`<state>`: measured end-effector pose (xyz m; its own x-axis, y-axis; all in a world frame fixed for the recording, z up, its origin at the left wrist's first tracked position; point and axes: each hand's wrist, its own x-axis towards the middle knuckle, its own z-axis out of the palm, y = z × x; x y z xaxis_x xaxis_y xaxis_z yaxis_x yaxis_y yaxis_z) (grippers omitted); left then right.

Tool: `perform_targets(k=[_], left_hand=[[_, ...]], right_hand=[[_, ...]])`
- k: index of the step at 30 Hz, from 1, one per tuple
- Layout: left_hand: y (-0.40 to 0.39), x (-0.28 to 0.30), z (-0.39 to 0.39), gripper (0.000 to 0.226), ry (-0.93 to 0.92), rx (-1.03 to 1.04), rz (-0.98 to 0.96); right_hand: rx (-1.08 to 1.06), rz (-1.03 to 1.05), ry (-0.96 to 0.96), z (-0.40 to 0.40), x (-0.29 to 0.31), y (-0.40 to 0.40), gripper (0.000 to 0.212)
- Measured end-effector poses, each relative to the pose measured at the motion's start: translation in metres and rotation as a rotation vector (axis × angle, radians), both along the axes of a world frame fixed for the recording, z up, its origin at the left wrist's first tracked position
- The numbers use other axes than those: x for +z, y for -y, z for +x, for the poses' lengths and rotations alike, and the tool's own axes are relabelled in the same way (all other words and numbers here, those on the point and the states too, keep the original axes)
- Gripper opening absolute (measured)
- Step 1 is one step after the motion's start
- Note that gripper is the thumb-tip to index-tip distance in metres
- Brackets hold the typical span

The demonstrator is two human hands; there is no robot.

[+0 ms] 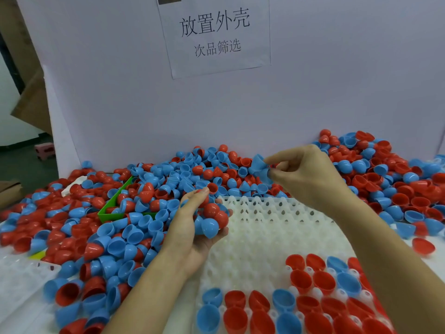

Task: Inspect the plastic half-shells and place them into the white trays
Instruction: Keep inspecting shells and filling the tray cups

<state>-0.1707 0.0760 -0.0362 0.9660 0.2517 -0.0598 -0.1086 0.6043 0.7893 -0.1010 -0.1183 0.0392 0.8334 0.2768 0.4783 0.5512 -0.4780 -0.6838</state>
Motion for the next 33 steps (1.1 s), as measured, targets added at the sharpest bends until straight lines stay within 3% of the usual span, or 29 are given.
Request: perform_targets(k=[7,11,17,19,24,28,33], left_hand=[[-0.002,-0.003,0.001,0.041,0.026,0.004,0.014],[-0.001,-0.003,0.002,0.041,0.038,-0.002,0.037],[0.001,-0.003,0.003,0.039,0.073,-0.012,0.072],[0.002,-0.003,0.002,0.036,0.078,-0.014,0.091],[0.003,-0.005,0.003,0.03,0.08,-0.017,0.123],[0.006,-0.005,0.002,0.019,0.095,-0.017,0.157],[0.008,-0.005,0.0,0.026,0.108,-0.029,0.179]], right_hand=[[0.046,-0.07,-0.185,-0.012,-0.019,0.012,0.03],[0.096,-0.082,-0.264,-0.021,-0.036,0.021,0.051],[0.12,-0.042,-0.172,-0.039,-0.048,0.026,0.017],[0.088,-0.11,-0.128,-0.042,-0.05,0.027,0.014],[0.108,-0.284,-0.174,-0.047,-0.053,0.029,0.033],[0.108,-0.462,-0.167,-0.051,-0.052,0.026,0.033],[0.124,-0.682,-0.229,-0.062,-0.063,0.011,0.048]])
